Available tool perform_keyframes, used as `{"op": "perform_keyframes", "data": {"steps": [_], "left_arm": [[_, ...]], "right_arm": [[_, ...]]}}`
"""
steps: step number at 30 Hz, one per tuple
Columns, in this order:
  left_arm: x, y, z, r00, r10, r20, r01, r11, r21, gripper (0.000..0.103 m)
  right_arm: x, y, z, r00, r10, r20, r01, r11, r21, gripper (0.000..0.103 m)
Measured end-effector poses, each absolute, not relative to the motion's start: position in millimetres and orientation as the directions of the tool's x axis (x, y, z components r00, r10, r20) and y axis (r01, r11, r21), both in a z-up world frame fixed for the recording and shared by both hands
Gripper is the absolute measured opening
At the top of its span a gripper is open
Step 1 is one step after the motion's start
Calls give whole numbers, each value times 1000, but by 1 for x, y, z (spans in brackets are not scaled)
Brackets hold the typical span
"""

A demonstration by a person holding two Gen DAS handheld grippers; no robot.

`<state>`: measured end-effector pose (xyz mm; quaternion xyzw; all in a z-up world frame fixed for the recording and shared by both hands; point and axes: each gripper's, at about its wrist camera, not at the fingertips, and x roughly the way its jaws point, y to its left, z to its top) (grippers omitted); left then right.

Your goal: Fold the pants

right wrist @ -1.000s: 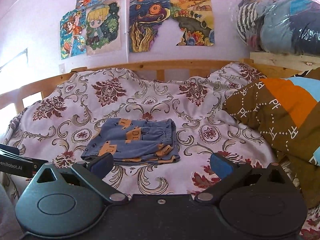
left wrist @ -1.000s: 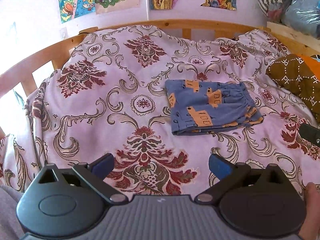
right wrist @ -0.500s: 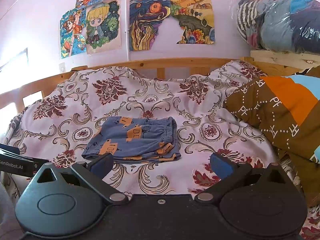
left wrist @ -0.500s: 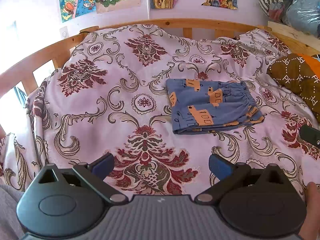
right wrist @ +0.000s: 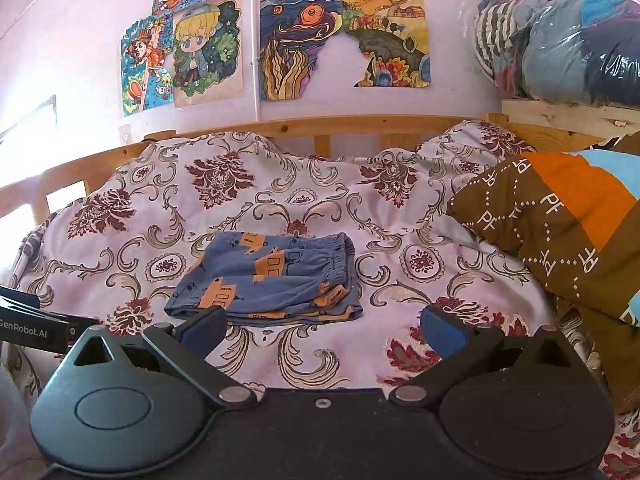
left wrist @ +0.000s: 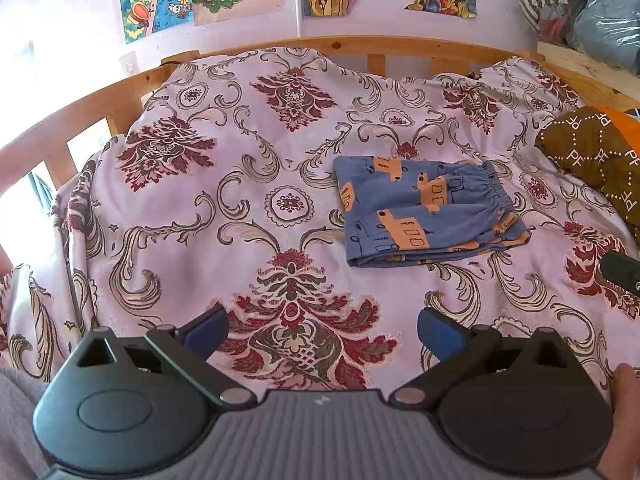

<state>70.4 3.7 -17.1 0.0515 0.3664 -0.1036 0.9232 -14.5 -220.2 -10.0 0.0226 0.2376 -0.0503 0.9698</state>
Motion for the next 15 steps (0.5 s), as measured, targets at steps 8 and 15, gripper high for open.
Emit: {"op": "perform_keyframes", "data": {"steps": [8, 15], "left_arm": [[71, 3, -17, 709, -153, -688, 229, 973, 20, 103], [69, 5, -19, 699, -137, -702, 220, 975, 29, 103]], "right_arm": [[-15, -220, -10, 882, -88, -463, 109, 994, 19, 102], [-15, -220, -9, 882, -87, -464, 109, 994, 19, 102]]}}
